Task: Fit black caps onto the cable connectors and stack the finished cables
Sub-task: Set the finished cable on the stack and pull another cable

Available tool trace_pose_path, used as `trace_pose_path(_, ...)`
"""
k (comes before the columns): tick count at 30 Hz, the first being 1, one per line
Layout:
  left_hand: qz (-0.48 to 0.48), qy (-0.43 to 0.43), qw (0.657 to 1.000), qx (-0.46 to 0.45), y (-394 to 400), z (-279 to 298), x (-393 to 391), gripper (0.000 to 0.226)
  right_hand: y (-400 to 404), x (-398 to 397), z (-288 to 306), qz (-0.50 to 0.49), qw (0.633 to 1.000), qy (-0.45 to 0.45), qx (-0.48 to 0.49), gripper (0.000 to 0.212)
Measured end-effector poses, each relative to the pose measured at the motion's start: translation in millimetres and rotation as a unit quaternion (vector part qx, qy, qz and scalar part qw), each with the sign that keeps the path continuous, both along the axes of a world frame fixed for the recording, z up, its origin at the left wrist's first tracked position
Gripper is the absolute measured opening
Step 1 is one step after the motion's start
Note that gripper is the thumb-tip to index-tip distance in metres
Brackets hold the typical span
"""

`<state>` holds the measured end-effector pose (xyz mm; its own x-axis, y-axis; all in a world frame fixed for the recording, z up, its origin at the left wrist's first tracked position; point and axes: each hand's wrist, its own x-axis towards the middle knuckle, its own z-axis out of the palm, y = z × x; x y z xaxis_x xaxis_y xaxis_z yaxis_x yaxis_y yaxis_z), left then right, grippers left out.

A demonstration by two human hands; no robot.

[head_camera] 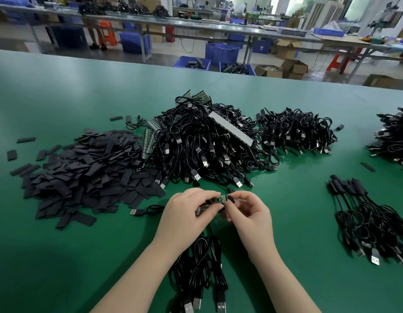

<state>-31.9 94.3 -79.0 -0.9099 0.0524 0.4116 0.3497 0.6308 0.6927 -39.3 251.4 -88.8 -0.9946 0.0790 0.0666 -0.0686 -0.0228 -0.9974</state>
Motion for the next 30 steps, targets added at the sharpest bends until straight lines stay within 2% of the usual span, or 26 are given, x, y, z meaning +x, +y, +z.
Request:
trace_pose_path(5,-0.010,-0.014,1.000,-0.017,1,1,1,0.025,1,-1,0,0.020,0.998,-0.015,-0.059,0.020)
trace_pose_path(12,0.013,0.013,0.999,-0.026,1,-1,0,0.024,4,-3,0,0.027,0.994,-0.030,-0.104,0.022)
trace_pose_path(19,0.010,0.005,0.999,-0.034,0,-2,-2,0.023,3,0,6,0.052,0.989,-0.050,-0.130,0.011)
trace_pose_path(21,0.010,0.003,1.000,-0.018,0,-1,-2,0.023,3,1,8,0.075,0.986,-0.054,-0.141,0.024)
trace_pose_path(24,0.005,-0.003,1.000,0.000,-2,-2,-3,0.022,2,2,9,0.093,0.988,-0.040,-0.114,0.028)
trace_pose_path(27,-0.008,-0.008,1.000,0.001,-2,-3,-4,0.020,2,3,11,0.065,0.997,-0.013,-0.049,0.022)
trace_pose_path(30,-0.017,-0.012,1.000,0.007,-1,-4,-3,0.024,4,2,11,0.049,0.999,0.009,-0.014,0.028)
